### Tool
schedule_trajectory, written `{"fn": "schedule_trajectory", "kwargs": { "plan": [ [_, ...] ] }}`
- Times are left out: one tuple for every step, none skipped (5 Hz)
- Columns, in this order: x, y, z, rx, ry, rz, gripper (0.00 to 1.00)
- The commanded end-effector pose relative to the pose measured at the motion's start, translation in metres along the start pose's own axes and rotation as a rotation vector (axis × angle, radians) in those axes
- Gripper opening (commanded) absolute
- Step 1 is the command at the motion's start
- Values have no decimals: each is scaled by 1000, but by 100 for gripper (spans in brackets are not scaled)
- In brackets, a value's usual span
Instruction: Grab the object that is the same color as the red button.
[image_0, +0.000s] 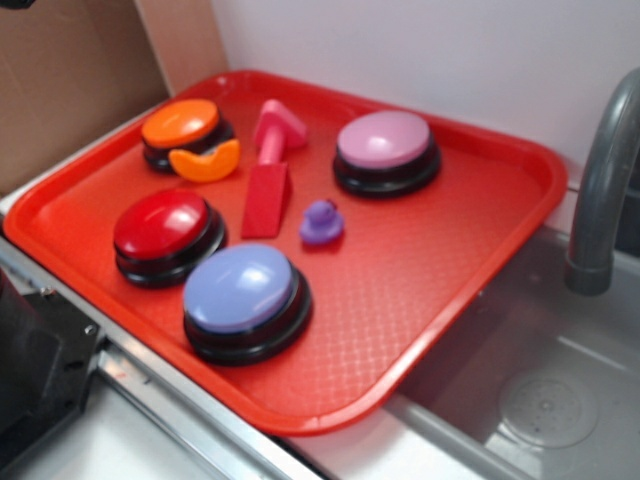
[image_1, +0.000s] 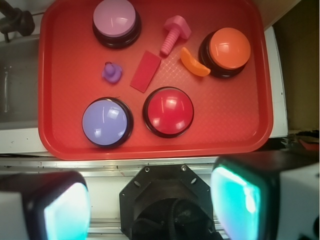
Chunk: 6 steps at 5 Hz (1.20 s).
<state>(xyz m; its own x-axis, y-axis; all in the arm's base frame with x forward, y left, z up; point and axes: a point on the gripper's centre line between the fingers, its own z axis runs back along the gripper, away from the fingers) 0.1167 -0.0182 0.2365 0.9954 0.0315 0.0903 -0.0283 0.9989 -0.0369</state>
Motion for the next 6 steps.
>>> {"fn": "schedule_trajectory", "kwargs": {
  "plan": [
    [0, 0, 0, 0, 0, 0, 100],
    [17, 1, -16, -30, 25, -21, 100],
    [33, 2, -35, -62, -22, 18, 100],
    [55, 0, -62, -53, -84, 146, 100],
    [84, 2, -94, -57, -133, 220, 100],
    [101, 9, -127, -6, -174, 349, 100]
  ]
}}
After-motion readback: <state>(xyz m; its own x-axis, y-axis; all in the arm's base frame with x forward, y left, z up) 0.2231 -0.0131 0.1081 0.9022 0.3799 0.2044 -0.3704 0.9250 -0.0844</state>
